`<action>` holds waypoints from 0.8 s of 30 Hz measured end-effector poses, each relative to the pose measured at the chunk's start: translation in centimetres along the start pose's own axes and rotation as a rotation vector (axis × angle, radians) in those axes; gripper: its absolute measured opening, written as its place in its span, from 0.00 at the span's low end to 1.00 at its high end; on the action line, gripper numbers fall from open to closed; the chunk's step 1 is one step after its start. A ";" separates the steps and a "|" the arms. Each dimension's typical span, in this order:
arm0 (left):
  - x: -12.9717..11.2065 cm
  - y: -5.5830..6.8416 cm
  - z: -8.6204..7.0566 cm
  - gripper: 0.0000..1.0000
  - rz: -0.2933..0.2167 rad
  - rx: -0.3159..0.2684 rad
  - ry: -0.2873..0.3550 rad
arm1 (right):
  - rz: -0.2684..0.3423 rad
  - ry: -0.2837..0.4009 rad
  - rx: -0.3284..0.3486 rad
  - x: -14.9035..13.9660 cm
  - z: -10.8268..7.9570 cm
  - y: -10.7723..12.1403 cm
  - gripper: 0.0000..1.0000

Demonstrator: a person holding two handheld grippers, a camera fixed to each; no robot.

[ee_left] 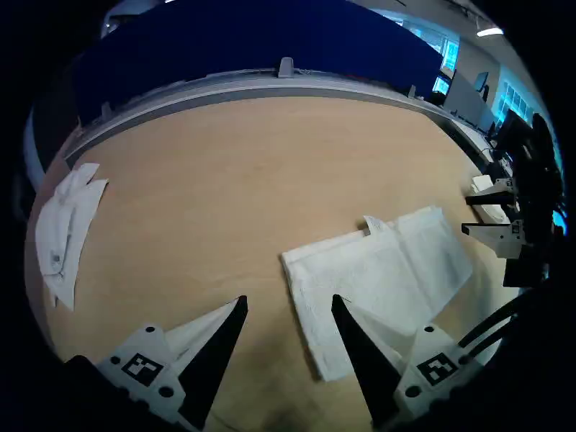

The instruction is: Fold towel

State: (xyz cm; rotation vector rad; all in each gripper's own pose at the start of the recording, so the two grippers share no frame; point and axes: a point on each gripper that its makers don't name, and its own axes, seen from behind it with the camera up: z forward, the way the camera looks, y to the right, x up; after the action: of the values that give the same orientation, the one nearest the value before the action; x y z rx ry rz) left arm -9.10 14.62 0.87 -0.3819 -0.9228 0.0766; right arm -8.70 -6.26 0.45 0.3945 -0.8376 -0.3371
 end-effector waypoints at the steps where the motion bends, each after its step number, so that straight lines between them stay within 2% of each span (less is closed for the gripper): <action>1: -0.1 0.0 -0.1 0.86 0.000 0.000 0.001 | 0.001 -0.001 0.001 -0.1 0.0 -0.1 0.88; 13: -1.8 0.2 -1.3 0.87 0.004 0.012 -0.007 | 0.010 -0.019 0.028 -2.2 -1.2 -1.8 0.88; 17: -2.7 0.2 -2.0 0.91 0.005 0.020 -0.012 | 0.016 -0.023 0.037 -2.9 -1.8 -2.4 0.88; 24: -4.1 0.4 -3.1 0.92 -0.017 0.026 -0.012 | 0.018 -0.031 0.047 -4.0 -2.7 -3.3 0.88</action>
State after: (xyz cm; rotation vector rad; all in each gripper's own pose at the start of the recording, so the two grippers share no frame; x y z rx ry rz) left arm -9.07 13.21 -4.07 -0.3500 -0.9358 0.0752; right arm -9.56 -6.83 -5.27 0.4267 -0.8798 -0.3080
